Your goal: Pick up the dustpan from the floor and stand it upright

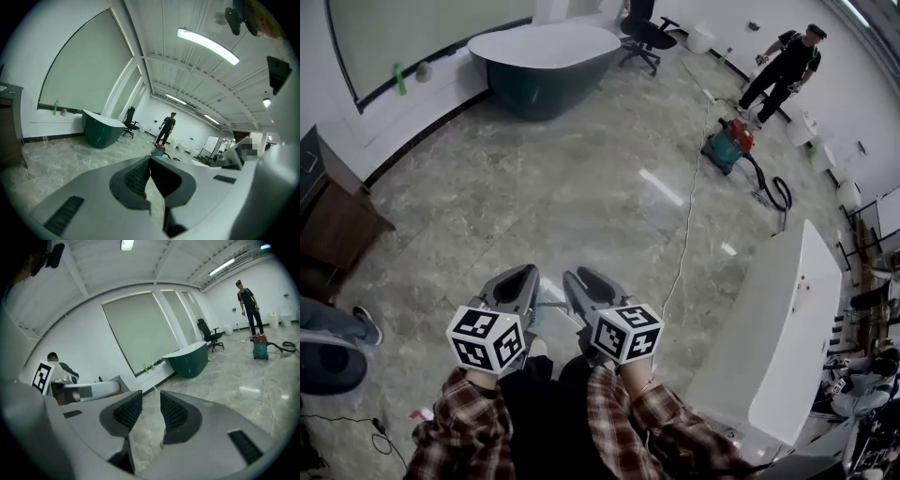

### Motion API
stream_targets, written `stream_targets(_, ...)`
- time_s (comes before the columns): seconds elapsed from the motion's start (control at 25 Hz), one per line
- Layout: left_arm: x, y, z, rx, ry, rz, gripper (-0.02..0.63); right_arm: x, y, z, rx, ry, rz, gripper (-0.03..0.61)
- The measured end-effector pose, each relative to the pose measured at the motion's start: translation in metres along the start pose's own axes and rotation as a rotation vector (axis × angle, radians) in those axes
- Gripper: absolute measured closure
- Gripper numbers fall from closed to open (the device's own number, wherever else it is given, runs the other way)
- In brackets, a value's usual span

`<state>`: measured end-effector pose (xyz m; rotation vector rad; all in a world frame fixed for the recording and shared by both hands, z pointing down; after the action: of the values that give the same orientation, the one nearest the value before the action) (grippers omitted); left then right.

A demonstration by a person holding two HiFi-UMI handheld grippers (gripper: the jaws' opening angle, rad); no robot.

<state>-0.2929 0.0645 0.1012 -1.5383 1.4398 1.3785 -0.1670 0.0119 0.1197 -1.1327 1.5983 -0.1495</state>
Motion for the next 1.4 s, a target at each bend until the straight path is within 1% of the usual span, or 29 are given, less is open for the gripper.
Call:
stream_targets(0.08,0.015,-0.008,0.001,-0.020,-0.022,-0.036,0.601,0.018,0.020,0.011,0.059,-0.051,0.013,0.449)
stream_targets(0.16,0.026,-0.017,0.004,-0.040,-0.038,-0.066,0.603,0.029,0.035,0.022,0.074,-0.091,0.064,0.454)
stream_targets(0.24,0.032,-0.025,0.010,-0.060,-0.051,-0.087,0.603,0.032,0.046,0.030,0.063,-0.126,0.127,0.522)
stream_targets(0.28,0.034,-0.028,0.012,-0.068,-0.058,-0.093,0.601,0.032,0.050,0.033,0.062,-0.135,0.146,0.543)
stream_targets(0.4,0.037,-0.035,0.017,-0.085,-0.066,-0.104,0.603,0.030,0.058,0.038,0.089,-0.123,0.150,0.566)
stream_targets(0.52,0.037,-0.040,0.019,-0.095,-0.061,-0.111,0.603,0.027,0.061,0.042,0.114,-0.100,0.143,0.568)
stream_targets(0.72,0.037,-0.038,0.019,-0.091,-0.051,-0.109,0.603,0.032,0.062,0.044,0.110,-0.093,0.170,0.568)
stream_targets(1.04,0.031,-0.026,0.025,-0.052,-0.045,-0.080,0.603,0.036,0.059,0.036,0.104,-0.070,0.163,0.568)
stream_targets(1.2,0.025,-0.017,0.027,-0.042,-0.035,-0.056,0.601,0.036,0.061,0.030,0.090,-0.062,0.175,0.568)
stream_targets(1.32,0.028,-0.008,0.030,-0.018,-0.035,-0.058,0.601,0.038,0.064,0.020,0.108,-0.061,0.168,0.568)
stream_targets(1.4,0.029,-0.011,0.031,-0.017,-0.035,-0.062,0.601,0.039,0.061,0.021,0.105,-0.056,0.160,0.568)
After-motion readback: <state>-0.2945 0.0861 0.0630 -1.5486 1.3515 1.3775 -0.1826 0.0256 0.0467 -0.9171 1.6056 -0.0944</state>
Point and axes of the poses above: the fingertips, and each gripper's own axes: z backward along the fingers, y to its left, x out of its top, the point moved 5 cm from there along z, backward along the fingers, and after that the axes turned 15 degrees about -z, right-handed, at the moved point
